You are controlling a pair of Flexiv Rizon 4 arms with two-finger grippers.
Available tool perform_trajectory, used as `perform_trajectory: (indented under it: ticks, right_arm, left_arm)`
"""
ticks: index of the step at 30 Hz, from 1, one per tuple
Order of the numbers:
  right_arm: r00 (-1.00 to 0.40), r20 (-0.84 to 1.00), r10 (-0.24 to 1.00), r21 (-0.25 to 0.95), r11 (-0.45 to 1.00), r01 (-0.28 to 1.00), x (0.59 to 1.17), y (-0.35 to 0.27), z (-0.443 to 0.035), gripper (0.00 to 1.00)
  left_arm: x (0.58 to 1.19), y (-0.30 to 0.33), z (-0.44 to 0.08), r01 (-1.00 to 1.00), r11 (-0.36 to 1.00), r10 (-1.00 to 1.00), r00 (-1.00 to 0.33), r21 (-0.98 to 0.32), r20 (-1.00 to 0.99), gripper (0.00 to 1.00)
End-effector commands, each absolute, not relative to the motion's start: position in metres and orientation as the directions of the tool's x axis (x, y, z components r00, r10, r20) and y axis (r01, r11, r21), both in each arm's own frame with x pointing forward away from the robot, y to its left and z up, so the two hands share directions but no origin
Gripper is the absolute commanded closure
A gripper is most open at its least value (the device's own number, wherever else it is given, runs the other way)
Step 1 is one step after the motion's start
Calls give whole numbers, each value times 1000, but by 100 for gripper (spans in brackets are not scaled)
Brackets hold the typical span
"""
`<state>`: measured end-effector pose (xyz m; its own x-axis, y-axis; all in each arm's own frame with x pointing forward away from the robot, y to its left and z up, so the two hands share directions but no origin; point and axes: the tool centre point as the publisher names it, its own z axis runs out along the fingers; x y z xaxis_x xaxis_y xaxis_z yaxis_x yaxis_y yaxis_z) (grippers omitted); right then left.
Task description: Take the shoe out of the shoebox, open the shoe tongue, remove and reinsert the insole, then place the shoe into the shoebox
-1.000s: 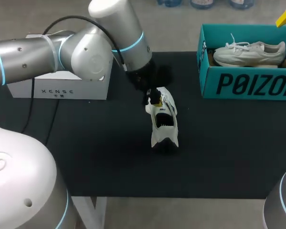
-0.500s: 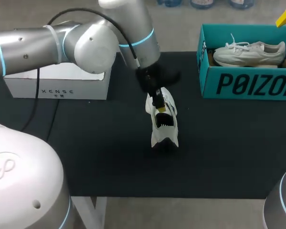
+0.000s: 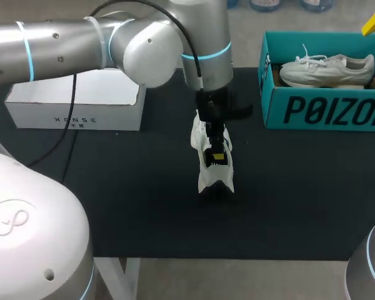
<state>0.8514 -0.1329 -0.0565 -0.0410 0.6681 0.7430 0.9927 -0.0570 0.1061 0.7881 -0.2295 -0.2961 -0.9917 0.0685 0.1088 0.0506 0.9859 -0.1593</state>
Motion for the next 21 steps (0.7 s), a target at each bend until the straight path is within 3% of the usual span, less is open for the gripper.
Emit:
perform_trajectory:
  ticks: [1,11,21]
  right_arm:
    - [-40,741,670,103,-55,993,853,-133,-56,0]
    - [-40,741,670,103,-55,993,853,-133,-56,0]
    - [-40,741,670,103,-55,993,853,-133,-56,0]
  left_arm:
    - [786,-233,-303,72,987,92,-986,-145,137,0]
    - [773,-230,-328,166,972,195,-964,-167,179,0]
    - [770,-232,-363,98,982,132,-970,-164,206,0]
